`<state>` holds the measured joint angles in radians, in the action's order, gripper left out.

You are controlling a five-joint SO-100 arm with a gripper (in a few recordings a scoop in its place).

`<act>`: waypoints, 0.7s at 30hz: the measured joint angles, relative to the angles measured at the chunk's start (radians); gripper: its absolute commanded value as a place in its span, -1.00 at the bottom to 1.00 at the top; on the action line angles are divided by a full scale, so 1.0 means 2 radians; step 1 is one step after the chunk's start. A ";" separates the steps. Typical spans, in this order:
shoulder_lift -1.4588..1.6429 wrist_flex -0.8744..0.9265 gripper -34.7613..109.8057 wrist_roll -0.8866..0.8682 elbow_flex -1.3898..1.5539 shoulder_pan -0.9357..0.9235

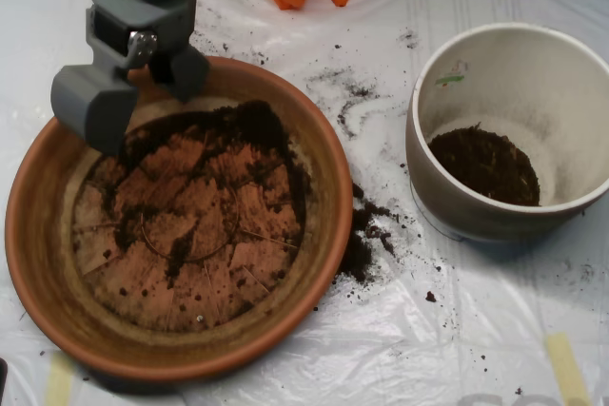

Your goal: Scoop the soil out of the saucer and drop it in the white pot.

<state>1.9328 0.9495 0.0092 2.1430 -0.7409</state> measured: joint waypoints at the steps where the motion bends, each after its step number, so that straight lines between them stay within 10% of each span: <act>1: -0.003 -0.011 -0.10 0.001 0.009 -0.005; 21: -0.156 -0.074 -0.17 0.004 -0.038 -0.035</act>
<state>1.6199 0.8023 0.0169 2.0663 -0.8115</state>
